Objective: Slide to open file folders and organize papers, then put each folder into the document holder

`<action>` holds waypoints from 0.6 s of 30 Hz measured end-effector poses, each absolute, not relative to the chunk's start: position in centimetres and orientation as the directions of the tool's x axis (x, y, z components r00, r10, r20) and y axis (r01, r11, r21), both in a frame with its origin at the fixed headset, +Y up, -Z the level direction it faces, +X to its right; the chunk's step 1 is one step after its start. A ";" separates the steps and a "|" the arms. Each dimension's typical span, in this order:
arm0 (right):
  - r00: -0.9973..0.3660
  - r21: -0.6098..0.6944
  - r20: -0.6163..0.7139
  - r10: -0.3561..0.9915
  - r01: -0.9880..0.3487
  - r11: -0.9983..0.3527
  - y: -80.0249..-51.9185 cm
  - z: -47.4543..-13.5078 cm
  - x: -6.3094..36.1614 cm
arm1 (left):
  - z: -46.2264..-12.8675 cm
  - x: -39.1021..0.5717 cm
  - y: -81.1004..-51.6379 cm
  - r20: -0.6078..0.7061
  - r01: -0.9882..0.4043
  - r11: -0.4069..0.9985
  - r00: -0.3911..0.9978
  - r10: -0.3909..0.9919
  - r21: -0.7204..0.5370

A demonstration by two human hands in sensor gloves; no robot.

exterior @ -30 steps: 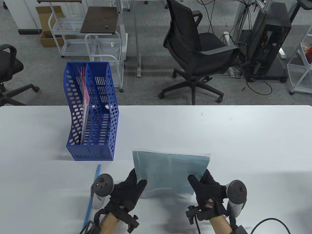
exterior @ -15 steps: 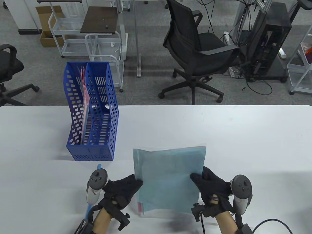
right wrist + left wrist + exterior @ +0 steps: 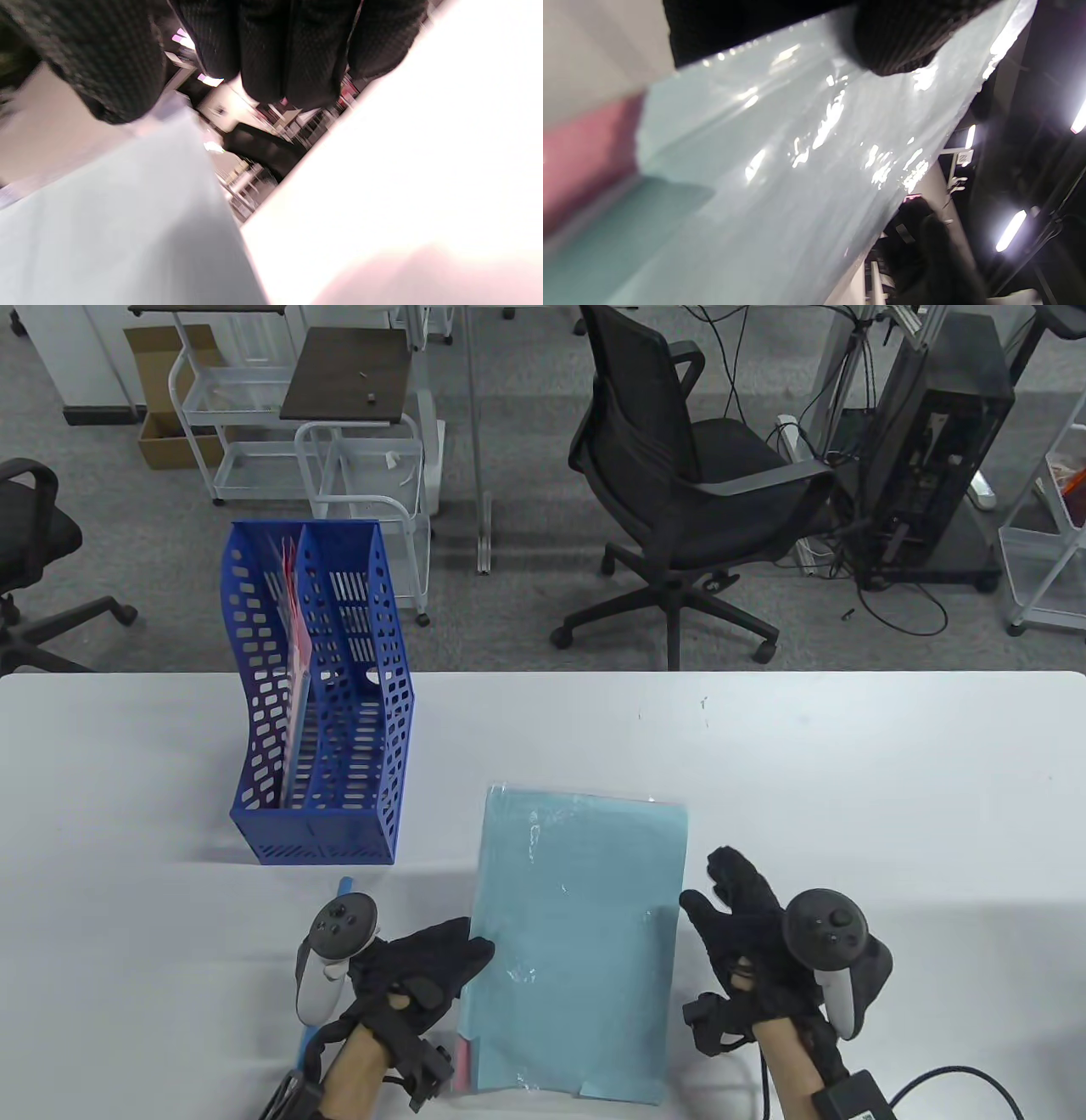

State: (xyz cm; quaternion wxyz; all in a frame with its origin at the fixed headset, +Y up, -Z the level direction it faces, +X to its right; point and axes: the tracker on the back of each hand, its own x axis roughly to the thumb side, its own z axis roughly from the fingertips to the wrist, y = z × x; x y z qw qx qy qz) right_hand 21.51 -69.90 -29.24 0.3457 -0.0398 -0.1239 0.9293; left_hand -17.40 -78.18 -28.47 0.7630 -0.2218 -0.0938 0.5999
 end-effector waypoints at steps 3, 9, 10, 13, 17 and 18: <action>-0.837 -0.247 0.177 0.518 -0.547 -0.800 -68.3 -29.6 18.8 | -28.2 -16.5 -77.8 -0.098 -0.838 0.249 0.336 0.937 -0.486; -0.782 0.010 0.201 0.590 -0.601 -0.799 -67.6 -33.0 16.0 | -27.8 -14.7 -77.4 -0.028 -0.747 0.281 0.371 0.928 -0.603; -0.775 0.049 0.193 0.602 -0.605 -0.795 -67.6 -33.5 15.9 | -27.7 -14.6 -77.4 -0.028 -0.743 0.278 0.371 0.928 -0.609; -0.712 0.175 0.165 0.683 -0.660 -0.730 -68.0 -34.8 15.6 | -27.8 -14.7 -77.6 -0.031 -0.732 0.294 0.395 0.918 -0.614; -0.776 0.089 0.174 0.606 -0.601 -0.795 -68.0 -34.8 15.2 | -27.9 -14.7 -78.1 -0.075 -0.727 0.271 0.405 0.911 -0.631; -0.785 0.070 0.179 0.593 -0.591 -0.804 -68.0 -34.8 15.1 | -27.9 -14.7 -78.2 -0.089 -0.727 0.267 0.411 0.907 -0.633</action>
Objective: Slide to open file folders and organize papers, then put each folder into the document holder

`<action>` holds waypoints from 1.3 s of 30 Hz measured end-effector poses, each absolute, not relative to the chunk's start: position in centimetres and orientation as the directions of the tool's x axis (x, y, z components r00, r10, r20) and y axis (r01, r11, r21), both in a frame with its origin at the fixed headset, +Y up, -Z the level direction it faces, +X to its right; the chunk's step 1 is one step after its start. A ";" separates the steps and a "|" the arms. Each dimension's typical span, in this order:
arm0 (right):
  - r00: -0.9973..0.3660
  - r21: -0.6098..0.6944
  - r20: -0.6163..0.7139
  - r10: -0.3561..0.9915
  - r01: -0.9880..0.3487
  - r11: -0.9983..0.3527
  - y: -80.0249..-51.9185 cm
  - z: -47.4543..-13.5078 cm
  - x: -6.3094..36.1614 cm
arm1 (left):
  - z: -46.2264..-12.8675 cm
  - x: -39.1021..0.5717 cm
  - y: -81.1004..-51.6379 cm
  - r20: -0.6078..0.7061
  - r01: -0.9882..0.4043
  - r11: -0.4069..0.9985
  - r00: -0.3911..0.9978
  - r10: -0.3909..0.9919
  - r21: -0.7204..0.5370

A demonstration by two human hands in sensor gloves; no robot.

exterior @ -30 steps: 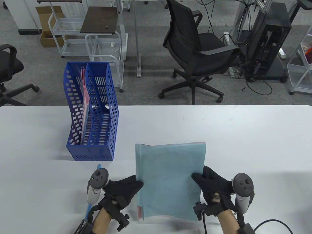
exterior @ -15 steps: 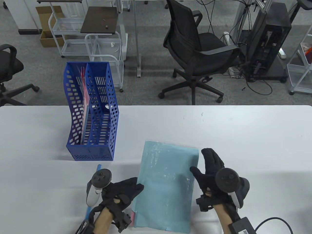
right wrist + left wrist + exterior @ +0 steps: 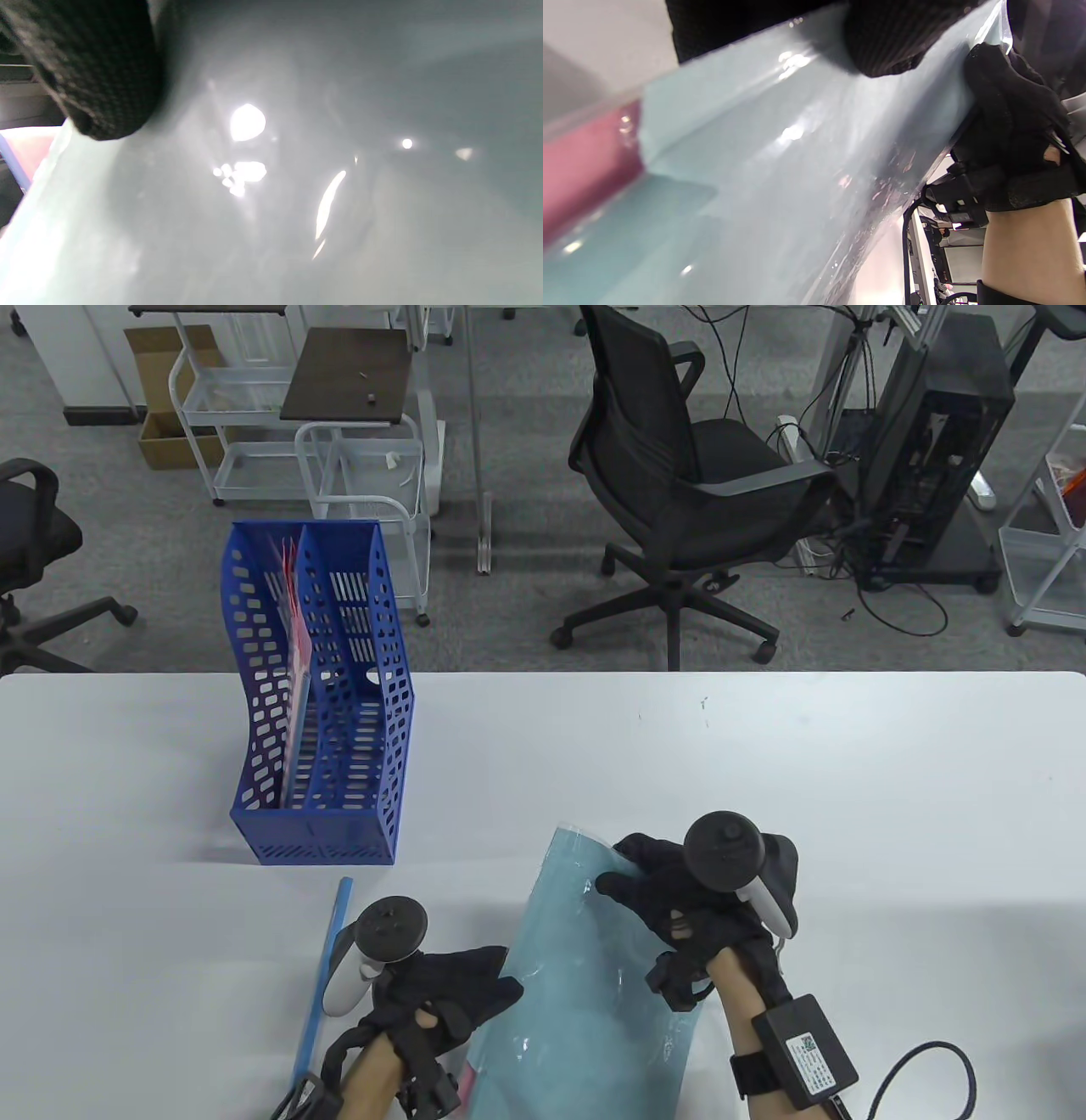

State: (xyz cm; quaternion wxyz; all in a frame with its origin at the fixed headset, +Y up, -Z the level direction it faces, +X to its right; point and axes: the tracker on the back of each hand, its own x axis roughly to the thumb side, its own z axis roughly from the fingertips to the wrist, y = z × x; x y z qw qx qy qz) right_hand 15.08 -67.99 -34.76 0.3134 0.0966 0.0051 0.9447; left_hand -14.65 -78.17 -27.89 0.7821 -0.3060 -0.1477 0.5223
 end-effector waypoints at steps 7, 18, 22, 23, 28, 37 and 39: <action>-0.813 0.060 0.203 0.545 -0.546 -0.836 -69.1 -34.7 14.4 | -27.8 -14.9 -77.9 -0.069 -0.698 0.387 0.529 0.846 -0.603; -0.914 0.110 0.176 0.366 -0.351 -0.930 -71.9 -35.4 13.3 | -26.7 -24.4 -72.4 -0.310 -0.493 0.858 0.845 0.435 -0.141; -0.930 0.118 0.172 0.323 -0.307 -0.945 -72.4 -35.4 13.2 | -26.8 -26.6 -73.4 -0.503 -0.343 0.901 0.847 0.175 -0.265; -0.932 0.117 0.173 0.320 -0.303 -0.946 -72.4 -35.4 13.2 | -26.9 -26.7 -73.7 -0.515 -0.339 0.898 0.843 0.156 -0.282; -0.935 0.120 0.175 0.309 -0.291 -0.949 -72.6 -35.2 13.2 | -27.8 -26.8 -76.0 -0.551 -0.288 0.867 0.834 0.018 -0.408; -0.937 0.102 0.180 0.300 -0.286 -0.953 -72.7 -34.7 13.4 | -29.0 -23.2 -76.9 -0.487 -0.010 0.912 0.848 -0.210 -0.411; -0.935 0.099 0.189 0.300 -0.286 -0.953 -72.7 -34.5 13.4 | -29.1 -22.7 -76.9 -0.474 0.011 0.914 0.853 -0.220 -0.405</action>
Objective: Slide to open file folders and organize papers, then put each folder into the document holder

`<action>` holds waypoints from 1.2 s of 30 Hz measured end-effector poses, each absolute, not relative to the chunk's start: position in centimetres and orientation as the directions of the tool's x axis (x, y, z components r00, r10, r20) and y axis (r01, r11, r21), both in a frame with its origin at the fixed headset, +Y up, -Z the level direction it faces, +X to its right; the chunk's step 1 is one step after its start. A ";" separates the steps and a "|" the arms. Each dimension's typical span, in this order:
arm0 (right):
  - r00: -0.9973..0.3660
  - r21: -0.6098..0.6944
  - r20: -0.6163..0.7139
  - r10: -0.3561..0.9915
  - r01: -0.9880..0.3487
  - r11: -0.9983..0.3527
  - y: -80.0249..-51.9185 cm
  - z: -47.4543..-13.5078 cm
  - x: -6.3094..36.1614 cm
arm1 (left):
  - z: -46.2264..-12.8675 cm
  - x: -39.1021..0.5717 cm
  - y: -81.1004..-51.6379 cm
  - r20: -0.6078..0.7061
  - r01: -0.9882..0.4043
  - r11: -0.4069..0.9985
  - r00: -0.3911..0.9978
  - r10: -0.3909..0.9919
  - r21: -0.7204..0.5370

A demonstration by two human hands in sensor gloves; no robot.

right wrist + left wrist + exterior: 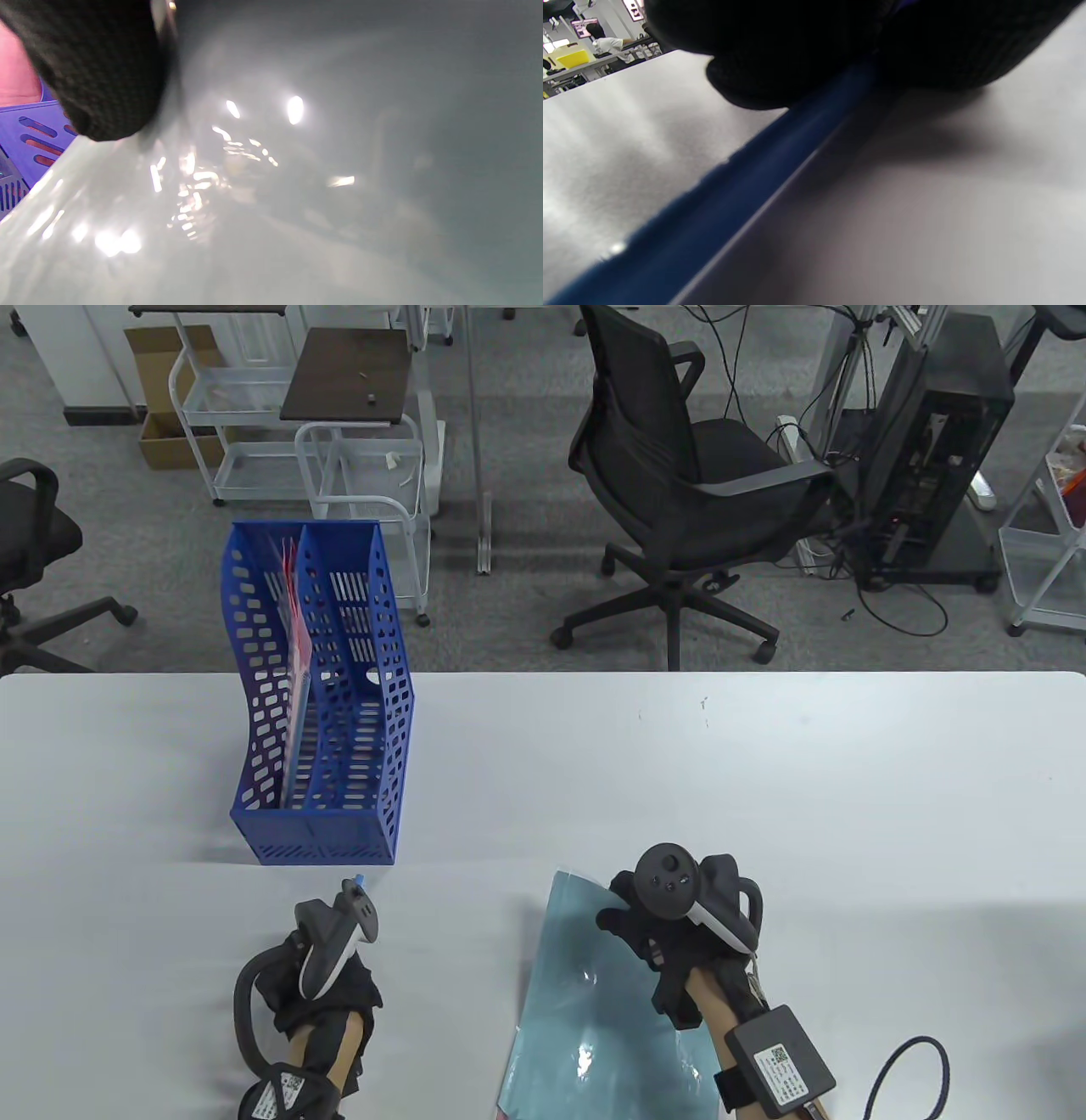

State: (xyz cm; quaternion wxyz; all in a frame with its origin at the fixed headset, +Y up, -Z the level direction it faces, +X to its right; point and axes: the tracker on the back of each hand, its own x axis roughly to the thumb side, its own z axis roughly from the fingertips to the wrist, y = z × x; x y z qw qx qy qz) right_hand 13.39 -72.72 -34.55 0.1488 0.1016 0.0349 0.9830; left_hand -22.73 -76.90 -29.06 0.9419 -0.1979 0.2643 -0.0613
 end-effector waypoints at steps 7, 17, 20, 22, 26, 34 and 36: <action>-0.912 0.136 0.251 0.325 -0.299 -0.944 -73.2 -34.2 12.6 | -29.3 -21.5 -75.9 -0.346 -0.508 0.747 0.856 0.384 -0.428; -0.786 0.272 0.412 0.461 -0.376 -0.886 -72.2 -32.9 10.6 | -31.6 -21.6 -72.2 0.024 -0.978 0.167 0.166 0.986 -0.125; -0.747 0.307 0.448 0.492 -0.388 -0.869 -71.7 -32.4 10.0 | -30.8 -23.4 -71.2 0.063 -0.999 0.045 0.045 0.997 0.007; -0.732 0.317 0.465 0.498 -0.387 -0.866 -71.5 -32.1 9.6 | -30.3 -24.5 -70.9 0.077 -0.997 -0.034 -0.029 0.997 0.068; -0.713 0.328 0.498 0.493 -0.371 -0.869 -71.1 -31.5 8.7 | -29.6 -26.5 -70.6 0.100 -0.982 -0.049 -0.031 0.995 0.182; -0.681 0.342 0.529 0.506 -0.375 -0.862 -70.6 -30.9 8.2 | -28.9 -28.9 -70.9 0.099 -0.950 -0.129 -0.104 0.990 0.286; -0.674 0.347 0.532 0.512 -0.379 -0.858 -70.6 -30.9 8.1 | -28.9 -28.9 -71.0 0.089 -0.949 -0.135 -0.114 0.990 0.286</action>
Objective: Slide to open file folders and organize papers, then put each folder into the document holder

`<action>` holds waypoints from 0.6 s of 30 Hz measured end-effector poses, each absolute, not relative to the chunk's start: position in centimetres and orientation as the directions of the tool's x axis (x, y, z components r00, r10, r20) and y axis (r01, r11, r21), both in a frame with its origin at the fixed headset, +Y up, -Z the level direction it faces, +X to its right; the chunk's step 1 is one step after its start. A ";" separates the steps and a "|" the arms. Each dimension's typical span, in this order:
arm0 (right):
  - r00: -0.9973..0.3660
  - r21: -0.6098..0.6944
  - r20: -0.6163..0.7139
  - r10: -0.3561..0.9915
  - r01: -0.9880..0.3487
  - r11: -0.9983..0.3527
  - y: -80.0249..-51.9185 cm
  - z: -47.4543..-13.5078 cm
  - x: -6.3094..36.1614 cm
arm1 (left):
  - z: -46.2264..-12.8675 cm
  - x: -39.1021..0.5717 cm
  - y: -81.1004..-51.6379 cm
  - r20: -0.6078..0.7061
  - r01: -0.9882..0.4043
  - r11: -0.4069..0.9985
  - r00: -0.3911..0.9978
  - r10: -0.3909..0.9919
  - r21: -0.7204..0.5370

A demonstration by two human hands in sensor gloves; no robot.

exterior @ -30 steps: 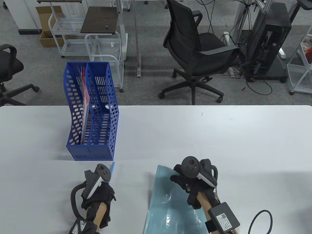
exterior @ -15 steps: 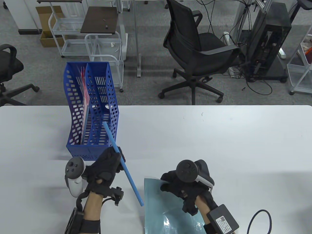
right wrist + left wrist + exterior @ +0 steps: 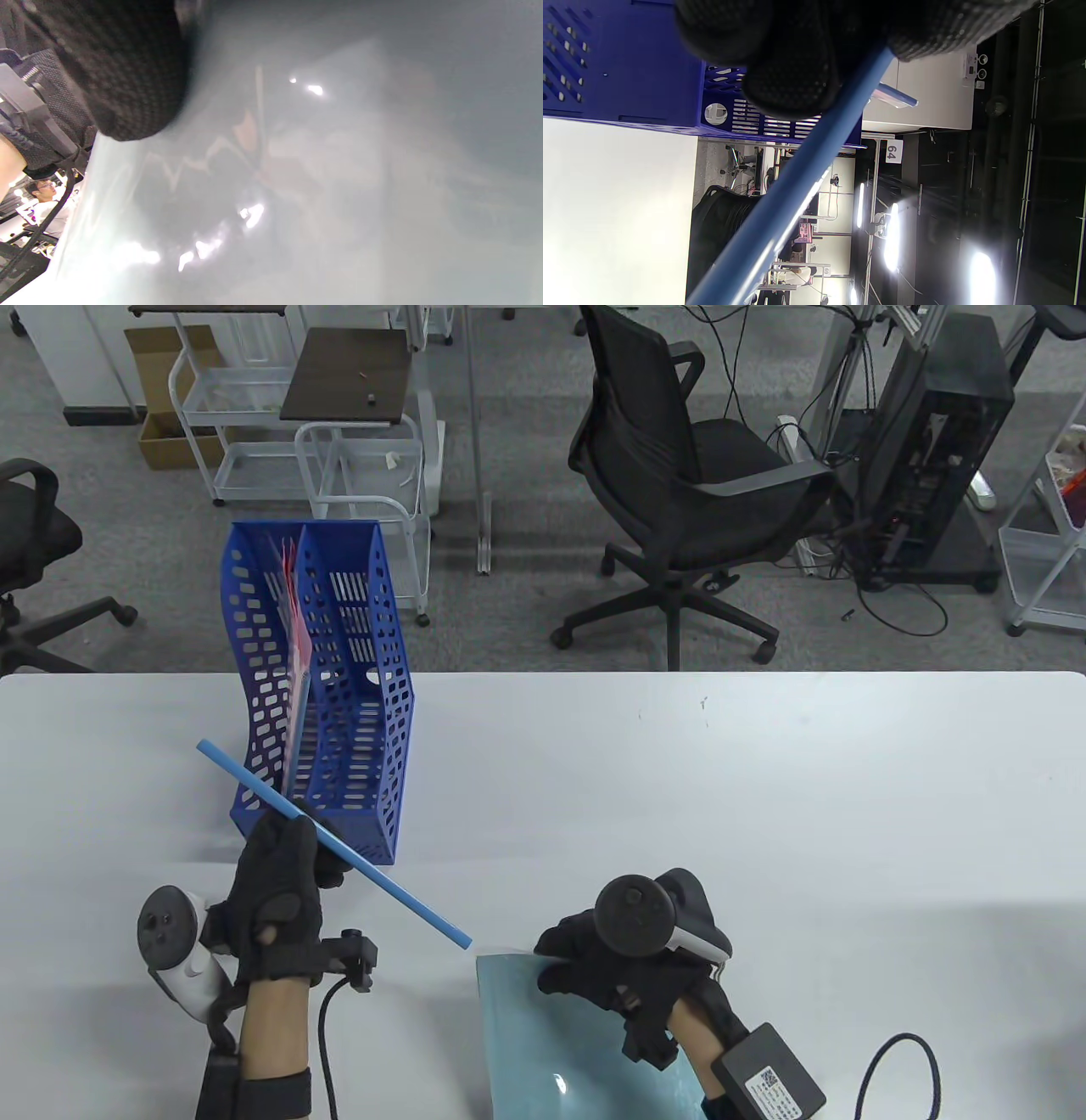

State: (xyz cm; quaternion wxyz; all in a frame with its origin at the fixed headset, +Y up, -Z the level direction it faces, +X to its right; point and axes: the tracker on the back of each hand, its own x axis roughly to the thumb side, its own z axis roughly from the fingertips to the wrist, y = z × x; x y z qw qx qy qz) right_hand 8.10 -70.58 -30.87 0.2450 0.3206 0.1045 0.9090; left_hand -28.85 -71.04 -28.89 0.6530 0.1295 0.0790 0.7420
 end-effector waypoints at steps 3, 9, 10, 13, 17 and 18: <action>-0.673 0.349 0.536 0.510 -0.374 -0.859 -70.6 -30.8 8.0 | -29.1 -28.5 -71.1 0.082 -0.952 -0.145 -0.128 0.988 0.268; -0.677 0.351 0.540 0.500 -0.359 -0.865 -70.8 -30.7 7.8 | -29.3 -28.1 -71.1 0.067 -0.966 -0.118 -0.106 0.992 0.229; -0.681 0.347 0.541 0.494 -0.354 -0.868 -70.8 -30.7 7.8 | -29.4 -28.0 -71.1 0.060 -0.969 -0.111 -0.100 0.993 0.221; -0.683 0.358 0.546 0.485 -0.334 -0.872 -70.8 -30.6 7.5 | -29.5 -27.5 -70.7 0.051 -0.985 -0.029 -0.021 0.998 0.171; -0.697 0.358 0.559 0.449 -0.286 -0.889 -70.8 -30.3 7.0 | -29.6 -25.8 -69.9 0.044 -0.988 0.089 0.095 0.995 0.123; -0.697 0.361 0.559 0.448 -0.282 -0.889 -70.9 -30.3 7.0 | -29.7 -25.0 -69.7 0.039 -0.986 0.144 0.148 0.988 0.087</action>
